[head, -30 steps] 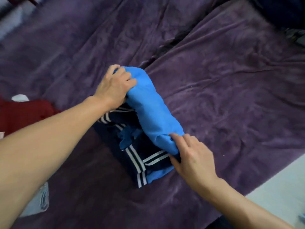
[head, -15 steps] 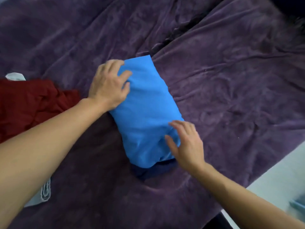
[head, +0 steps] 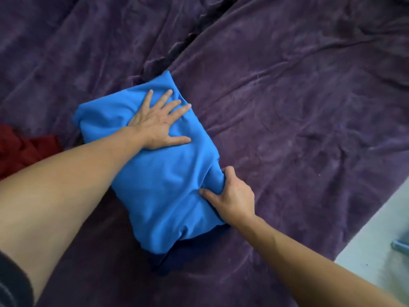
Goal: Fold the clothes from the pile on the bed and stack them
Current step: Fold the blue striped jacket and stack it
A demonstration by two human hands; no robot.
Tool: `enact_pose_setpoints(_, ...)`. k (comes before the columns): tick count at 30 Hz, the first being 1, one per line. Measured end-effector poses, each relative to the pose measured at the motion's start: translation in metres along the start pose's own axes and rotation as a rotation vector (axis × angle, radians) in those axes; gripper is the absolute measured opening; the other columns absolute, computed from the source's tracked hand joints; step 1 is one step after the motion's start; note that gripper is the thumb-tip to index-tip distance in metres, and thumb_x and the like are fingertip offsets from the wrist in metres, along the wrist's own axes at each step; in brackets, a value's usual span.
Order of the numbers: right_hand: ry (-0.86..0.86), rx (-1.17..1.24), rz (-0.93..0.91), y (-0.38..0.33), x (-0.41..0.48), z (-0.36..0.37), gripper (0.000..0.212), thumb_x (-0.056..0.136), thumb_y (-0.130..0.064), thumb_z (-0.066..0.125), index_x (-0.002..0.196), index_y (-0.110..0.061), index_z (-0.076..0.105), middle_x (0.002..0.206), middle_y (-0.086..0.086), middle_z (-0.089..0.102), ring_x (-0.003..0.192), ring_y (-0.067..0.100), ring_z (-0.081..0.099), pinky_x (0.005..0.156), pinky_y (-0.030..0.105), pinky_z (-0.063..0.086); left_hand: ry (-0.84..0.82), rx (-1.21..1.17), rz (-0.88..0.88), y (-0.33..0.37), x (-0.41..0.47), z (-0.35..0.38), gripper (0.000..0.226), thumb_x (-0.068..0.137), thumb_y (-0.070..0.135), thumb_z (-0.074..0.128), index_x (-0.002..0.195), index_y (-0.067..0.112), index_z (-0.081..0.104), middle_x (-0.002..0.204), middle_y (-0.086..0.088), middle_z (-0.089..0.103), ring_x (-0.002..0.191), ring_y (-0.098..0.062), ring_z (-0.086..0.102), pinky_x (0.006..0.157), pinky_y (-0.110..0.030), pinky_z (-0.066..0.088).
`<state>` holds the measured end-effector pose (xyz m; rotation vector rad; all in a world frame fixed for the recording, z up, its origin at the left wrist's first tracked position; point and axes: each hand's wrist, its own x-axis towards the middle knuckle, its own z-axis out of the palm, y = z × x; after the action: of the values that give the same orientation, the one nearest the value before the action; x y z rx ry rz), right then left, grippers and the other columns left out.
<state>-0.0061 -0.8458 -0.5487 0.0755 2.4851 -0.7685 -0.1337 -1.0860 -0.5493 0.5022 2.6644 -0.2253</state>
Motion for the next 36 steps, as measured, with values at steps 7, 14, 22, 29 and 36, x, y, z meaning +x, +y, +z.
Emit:
enact_pose_setpoints(7, -0.018, -0.007, -0.023, -0.017, -0.021, -0.047, 0.037, 0.076, -0.045, 0.067, 0.085, -0.031, 0.034, 0.072, -0.011, 0.058, 0.066, 0.019, 0.055, 0.059, 0.033, 0.038, -0.302, 0.238, 0.262, 0.029, 0.008, -0.068, 0.098, 0.060, 0.047, 0.070, 0.144, 0.034, 0.021, 0.153, 0.002, 0.025, 0.147, -0.025, 0.000, 0.112, -0.059, -0.004)
enact_pose_setpoints(14, 0.007, -0.269, -0.222, 0.008, -0.066, -0.115, 0.030, 0.084, -0.041, 0.058, 0.086, -0.028, 0.032, 0.072, -0.005, 0.062, 0.065, 0.026, 0.059, 0.055, 0.033, 0.029, -0.324, 0.147, 0.143, 0.057, -0.030, -0.108, 0.035, 0.069, 0.032, 0.071, 0.102, 0.027, 0.063, 0.101, 0.004, 0.064, 0.106, -0.021, 0.055, 0.109, -0.040, 0.026)
enact_pose_setpoints(22, 0.164, -0.389, -0.290, 0.050, -0.080, -0.231, 0.052, 0.079, -0.033, 0.065, 0.130, -0.031, 0.052, 0.093, -0.004, 0.071, 0.086, 0.024, 0.067, 0.063, 0.033, 0.045, -0.079, -0.086, 0.059, 0.117, -0.054, -0.179, 0.018, 0.071, 0.019, 0.062, 0.082, 0.021, 0.048, 0.090, -0.005, 0.063, 0.091, -0.031, 0.060, 0.063, -0.033, 0.035)
enact_pose_setpoints(29, 0.302, -0.390, -0.262, 0.111, -0.045, -0.375, 0.035, 0.079, -0.033, 0.062, 0.115, -0.036, 0.062, 0.105, -0.014, 0.069, 0.100, 0.015, 0.065, 0.072, 0.031, 0.046, 0.041, -0.040, 0.044, 0.200, 0.025, -0.305, 0.020, 0.072, 0.020, 0.062, 0.085, 0.022, 0.047, 0.092, -0.005, 0.065, 0.091, -0.032, 0.060, 0.066, -0.033, 0.034)
enact_pose_setpoints(36, 0.374, -0.297, -0.307, 0.174, 0.005, -0.523, 0.025, 0.080, -0.032, 0.058, 0.104, -0.035, 0.060, 0.098, -0.014, 0.068, 0.094, 0.015, 0.064, 0.065, 0.030, 0.041, 0.066, -0.009, 0.030, 0.275, 0.132, -0.437, 0.017, 0.070, 0.010, 0.053, 0.072, 0.020, 0.041, 0.070, 0.005, 0.048, 0.079, -0.027, 0.055, 0.061, -0.032, 0.031)
